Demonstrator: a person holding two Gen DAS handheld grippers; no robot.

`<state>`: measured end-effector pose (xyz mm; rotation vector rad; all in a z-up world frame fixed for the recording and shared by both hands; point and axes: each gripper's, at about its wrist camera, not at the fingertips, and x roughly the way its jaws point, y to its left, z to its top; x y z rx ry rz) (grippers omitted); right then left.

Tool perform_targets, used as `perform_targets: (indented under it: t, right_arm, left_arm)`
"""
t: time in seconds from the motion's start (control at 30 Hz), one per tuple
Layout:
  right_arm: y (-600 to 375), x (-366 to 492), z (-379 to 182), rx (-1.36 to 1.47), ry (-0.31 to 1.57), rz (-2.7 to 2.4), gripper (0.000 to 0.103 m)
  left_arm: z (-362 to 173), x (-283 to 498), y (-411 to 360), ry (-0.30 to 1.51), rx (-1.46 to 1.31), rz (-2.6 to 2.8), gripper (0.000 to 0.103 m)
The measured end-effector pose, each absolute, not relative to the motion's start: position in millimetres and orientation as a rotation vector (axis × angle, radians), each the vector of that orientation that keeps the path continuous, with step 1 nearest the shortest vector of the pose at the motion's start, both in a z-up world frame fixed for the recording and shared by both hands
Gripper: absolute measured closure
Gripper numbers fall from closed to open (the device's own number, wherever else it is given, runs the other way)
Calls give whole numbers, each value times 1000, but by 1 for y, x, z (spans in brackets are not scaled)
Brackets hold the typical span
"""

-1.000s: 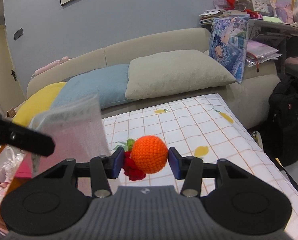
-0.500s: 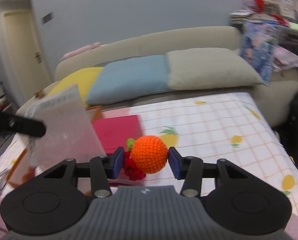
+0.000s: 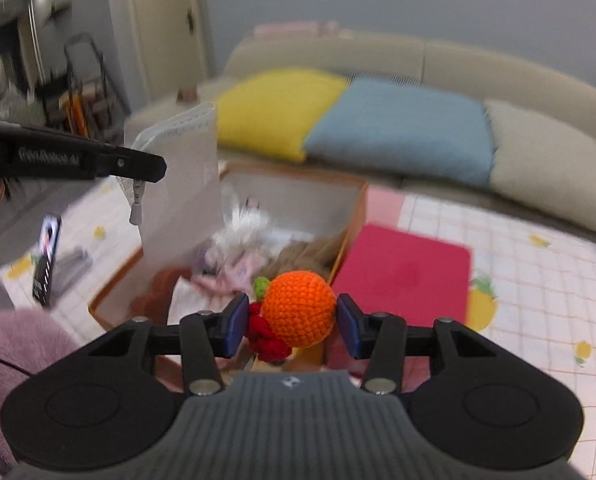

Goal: Organize soft objects
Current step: 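Carry both items into the orange box and open both grippers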

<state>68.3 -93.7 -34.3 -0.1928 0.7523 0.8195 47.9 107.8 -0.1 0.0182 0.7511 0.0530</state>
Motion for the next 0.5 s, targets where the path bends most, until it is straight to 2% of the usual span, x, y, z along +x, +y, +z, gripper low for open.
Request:
perform_targets:
  t: [0.2, 0.33, 0.5]
  right_arm:
    - [-70, 73, -51, -244, 831, 810, 55]
    - [-66, 73, -59, -263, 871, 802, 55]
    - [-62, 74, -60, -285, 890, 817, 55]
  left_arm:
    - [-47, 47, 117, 906, -134, 12, 97]
    - [-68, 48, 121, 1017, -128, 22, 96]
    - [-81, 43, 140, 1084, -269, 15, 90]
